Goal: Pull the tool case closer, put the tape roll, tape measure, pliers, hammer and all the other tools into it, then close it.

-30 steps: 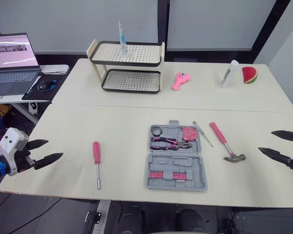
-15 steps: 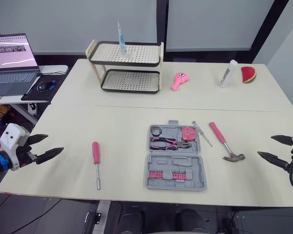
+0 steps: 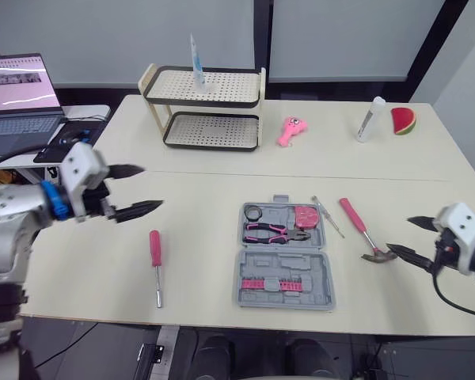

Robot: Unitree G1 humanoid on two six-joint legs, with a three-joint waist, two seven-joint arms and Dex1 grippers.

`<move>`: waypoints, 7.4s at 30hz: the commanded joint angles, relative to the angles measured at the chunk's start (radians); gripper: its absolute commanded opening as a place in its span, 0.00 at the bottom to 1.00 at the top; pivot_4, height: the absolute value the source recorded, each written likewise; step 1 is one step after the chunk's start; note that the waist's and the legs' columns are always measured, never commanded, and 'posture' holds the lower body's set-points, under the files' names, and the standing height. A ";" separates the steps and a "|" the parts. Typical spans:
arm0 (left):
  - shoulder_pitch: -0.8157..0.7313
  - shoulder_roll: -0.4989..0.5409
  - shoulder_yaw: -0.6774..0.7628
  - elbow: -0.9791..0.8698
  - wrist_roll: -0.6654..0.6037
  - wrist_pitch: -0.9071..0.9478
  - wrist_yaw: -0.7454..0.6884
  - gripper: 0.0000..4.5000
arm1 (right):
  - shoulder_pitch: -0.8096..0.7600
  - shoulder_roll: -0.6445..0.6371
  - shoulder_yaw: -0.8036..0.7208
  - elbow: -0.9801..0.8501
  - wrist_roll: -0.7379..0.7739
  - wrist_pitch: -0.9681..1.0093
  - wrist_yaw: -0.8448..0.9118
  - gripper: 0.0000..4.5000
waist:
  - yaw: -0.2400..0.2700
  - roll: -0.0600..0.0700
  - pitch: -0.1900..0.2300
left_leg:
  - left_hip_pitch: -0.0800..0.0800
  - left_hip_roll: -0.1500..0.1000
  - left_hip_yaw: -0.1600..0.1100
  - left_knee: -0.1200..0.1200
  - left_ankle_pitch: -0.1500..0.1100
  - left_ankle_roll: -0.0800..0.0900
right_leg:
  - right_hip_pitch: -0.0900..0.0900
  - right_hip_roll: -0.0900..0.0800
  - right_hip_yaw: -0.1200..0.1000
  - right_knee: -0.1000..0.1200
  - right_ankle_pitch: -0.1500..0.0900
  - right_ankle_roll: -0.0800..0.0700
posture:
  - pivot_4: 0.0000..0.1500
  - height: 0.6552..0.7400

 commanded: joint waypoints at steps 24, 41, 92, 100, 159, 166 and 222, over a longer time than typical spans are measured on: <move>-0.220 -0.259 -0.306 -0.169 0.029 0.008 -0.053 1.00 | -0.478 0.288 0.389 0.357 -0.262 -0.023 -0.247 0.87 | 0.000 0.000 0.000 | -0.004 0.000 0.000 0.002 0.003 -0.004 | -0.003 0.002 -0.001 0.000 0.000 0.000 | 1.00 1.00; -0.180 -0.265 -0.306 -0.193 0.036 0.000 -0.056 1.00 | -0.531 0.342 0.405 0.522 -0.320 -0.070 -0.254 0.55 | -0.002 0.000 0.000 | -0.004 0.001 0.000 0.002 0.003 -0.004 | -0.004 0.002 -0.001 0.000 0.000 0.000 | 1.00 1.00; 0.094 -0.064 -0.200 -0.226 0.048 -0.184 -0.229 1.00 | -0.443 0.056 0.613 -0.357 -0.223 0.416 0.051 0.07 | -0.003 0.001 0.000 | -0.010 0.001 0.000 0.001 0.002 -0.004 | -0.014 0.003 0.001 0.002 0.000 0.000 | 1.00 1.00; 0.164 0.009 -0.191 -0.220 0.079 -0.254 -0.249 1.00 | -0.578 0.146 0.827 -0.397 -0.297 0.531 0.006 0.07 | 0.002 0.001 0.000 | -0.011 -0.001 -0.001 0.002 0.002 -0.004 | -0.014 0.002 0.001 0.002 0.000 0.000 | 1.00 1.00; 0.185 -0.012 -0.234 -0.181 0.121 -0.272 -0.232 1.00 | -0.597 0.257 0.962 -0.347 -0.473 0.473 -0.047 0.32 | -0.003 0.001 0.000 | -0.010 0.000 -0.001 0.002 0.003 -0.004 | -0.018 0.003 0.001 0.010 0.000 0.000 | 1.00 1.00; 0.179 -0.006 -0.235 -0.202 0.116 -0.255 -0.227 1.00 | -0.570 0.280 0.978 -0.334 -0.473 0.466 -0.055 0.06 | -0.003 0.001 0.000 | -0.010 0.000 -0.001 0.002 0.003 -0.004 | -0.018 0.003 0.001 0.011 0.000 0.000 | 1.00 1.00; 0.170 -0.011 -0.255 -0.177 0.145 -0.282 -0.213 1.00 | -0.501 0.347 0.954 -0.167 -0.533 0.388 -0.079 0.00 | -0.003 0.001 0.000 | -0.010 0.000 -0.001 0.002 0.003 -0.004 | -0.019 0.003 0.001 0.013 0.000 0.000 | 1.00 1.00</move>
